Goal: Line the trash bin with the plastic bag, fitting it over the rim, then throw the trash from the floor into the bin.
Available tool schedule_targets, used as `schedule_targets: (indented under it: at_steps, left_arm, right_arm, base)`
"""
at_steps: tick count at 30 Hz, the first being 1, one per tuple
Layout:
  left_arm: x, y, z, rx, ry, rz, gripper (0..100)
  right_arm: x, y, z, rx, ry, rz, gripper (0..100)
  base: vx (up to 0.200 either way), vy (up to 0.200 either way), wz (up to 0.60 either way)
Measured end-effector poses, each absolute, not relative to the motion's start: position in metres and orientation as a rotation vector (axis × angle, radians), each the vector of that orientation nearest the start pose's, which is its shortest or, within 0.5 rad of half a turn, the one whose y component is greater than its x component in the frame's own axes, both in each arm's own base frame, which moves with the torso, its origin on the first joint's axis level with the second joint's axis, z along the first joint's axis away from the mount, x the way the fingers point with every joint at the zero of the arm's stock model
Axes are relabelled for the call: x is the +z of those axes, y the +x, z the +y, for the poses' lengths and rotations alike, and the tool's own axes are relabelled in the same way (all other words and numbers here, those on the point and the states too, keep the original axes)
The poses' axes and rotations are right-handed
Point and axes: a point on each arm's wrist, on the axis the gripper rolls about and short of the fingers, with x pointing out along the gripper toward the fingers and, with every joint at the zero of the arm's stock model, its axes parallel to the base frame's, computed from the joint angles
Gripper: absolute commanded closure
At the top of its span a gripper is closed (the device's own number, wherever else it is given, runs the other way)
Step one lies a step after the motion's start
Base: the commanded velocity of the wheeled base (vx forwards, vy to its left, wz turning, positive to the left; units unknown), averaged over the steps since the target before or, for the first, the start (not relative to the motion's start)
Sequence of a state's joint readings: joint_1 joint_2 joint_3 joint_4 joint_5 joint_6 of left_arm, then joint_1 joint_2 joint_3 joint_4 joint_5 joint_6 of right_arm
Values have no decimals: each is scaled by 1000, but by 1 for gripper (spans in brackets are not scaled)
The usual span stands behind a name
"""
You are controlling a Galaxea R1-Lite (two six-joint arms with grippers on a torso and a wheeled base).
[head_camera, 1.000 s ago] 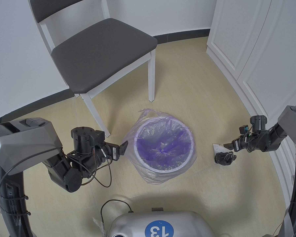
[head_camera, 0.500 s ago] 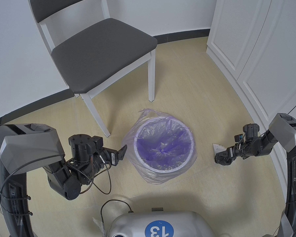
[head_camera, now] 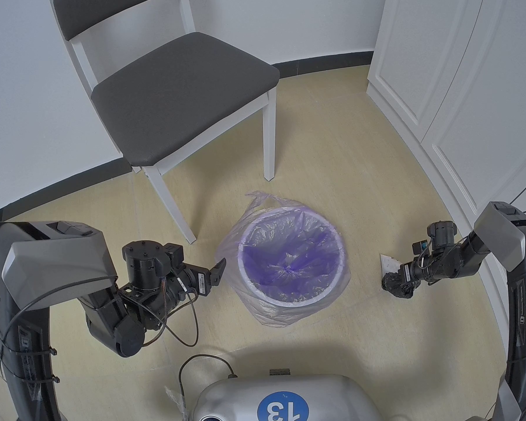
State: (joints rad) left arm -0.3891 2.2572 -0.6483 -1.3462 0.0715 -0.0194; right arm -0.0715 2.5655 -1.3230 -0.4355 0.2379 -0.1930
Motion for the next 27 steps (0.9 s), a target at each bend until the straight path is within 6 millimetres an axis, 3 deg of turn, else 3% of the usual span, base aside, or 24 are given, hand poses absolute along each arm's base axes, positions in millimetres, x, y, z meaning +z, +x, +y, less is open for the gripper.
schedule_targets:
  at_steps: [4,12,16,18,23,24,27]
  left_arm:
    - [29,327,-133,-314,36,238,0]
    - [30,313,-126,-312,24,210,0]
    - [30,304,-121,-306,8,216,0]
    - [30,301,-119,-305,2,220,0]
    - [30,294,-115,-299,-7,239,0]
    - [30,292,-115,-298,-10,242,0]
    - [29,289,-114,-297,-21,253,0]
  right_arm:
    - [-25,442,-27,248,-54,732,100]
    - [76,407,-7,275,-21,534,100]
    - [132,371,38,360,25,336,100]
    - [149,354,60,404,35,242,100]
    - [162,323,87,468,53,161,100]
    - [161,320,89,473,48,165,0]
    - [155,323,86,459,23,189,0]
  base:
    - [0,0,0]
    - [0,0,0]
    - [0,0,0]
    - [0,0,0]
    - [0,0,0]
    - [0,0,0]
    - [0,0,0]
